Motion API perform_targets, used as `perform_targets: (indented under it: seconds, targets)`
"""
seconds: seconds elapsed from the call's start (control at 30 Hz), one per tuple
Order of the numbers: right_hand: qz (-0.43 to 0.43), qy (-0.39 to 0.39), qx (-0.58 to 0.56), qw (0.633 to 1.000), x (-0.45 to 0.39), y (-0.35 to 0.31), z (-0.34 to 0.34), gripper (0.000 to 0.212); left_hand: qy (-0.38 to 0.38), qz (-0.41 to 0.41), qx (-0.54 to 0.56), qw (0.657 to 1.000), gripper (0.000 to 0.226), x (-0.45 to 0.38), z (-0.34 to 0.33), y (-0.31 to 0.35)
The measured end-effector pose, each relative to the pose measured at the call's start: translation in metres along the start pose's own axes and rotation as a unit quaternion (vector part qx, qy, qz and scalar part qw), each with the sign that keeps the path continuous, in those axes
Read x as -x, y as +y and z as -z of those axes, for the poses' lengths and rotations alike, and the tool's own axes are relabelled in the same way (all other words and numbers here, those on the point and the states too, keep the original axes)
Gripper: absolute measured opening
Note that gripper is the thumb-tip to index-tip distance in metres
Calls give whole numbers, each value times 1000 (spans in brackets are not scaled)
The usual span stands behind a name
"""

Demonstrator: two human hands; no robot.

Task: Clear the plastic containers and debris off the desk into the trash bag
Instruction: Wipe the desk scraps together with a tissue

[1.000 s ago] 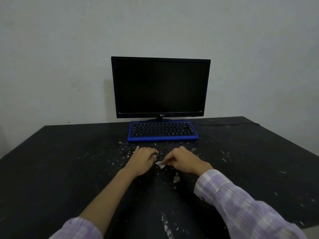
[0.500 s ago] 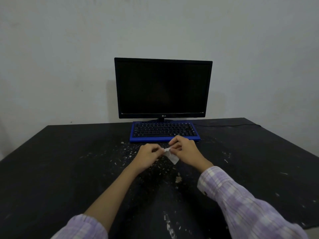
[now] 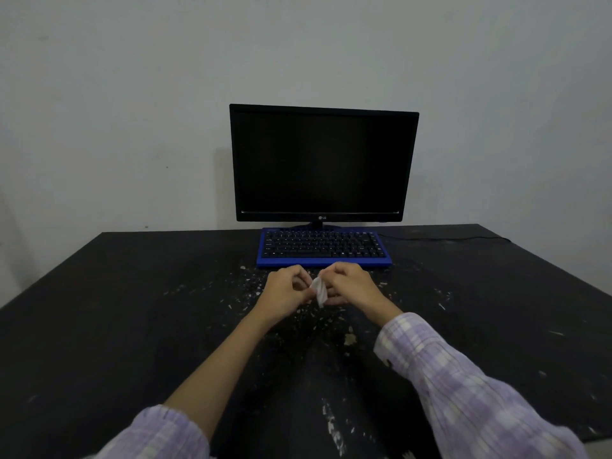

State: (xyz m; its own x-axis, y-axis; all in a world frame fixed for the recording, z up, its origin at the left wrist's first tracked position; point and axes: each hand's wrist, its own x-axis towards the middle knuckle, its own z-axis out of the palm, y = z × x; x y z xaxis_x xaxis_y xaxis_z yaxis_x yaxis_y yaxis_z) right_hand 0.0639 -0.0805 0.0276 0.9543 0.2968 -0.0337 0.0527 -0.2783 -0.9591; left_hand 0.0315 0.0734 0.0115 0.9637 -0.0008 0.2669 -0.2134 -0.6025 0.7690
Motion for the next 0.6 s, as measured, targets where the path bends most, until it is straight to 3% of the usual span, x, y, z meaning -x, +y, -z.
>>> perform_targets:
  seconds: [0.1,0.27,0.6]
  targets:
    - [-11,-12,-34,999,1,-3,-6,23,3,-19,-16,1000,14,5,8,1]
    - [-3,-54,-20,998,5,-10,-26,19,-27,-36,-45,998,9,26,37,0]
    - [54,-139,-12,989,59,-43,-98,19,133,-10,-152,979,10,132,111,-10]
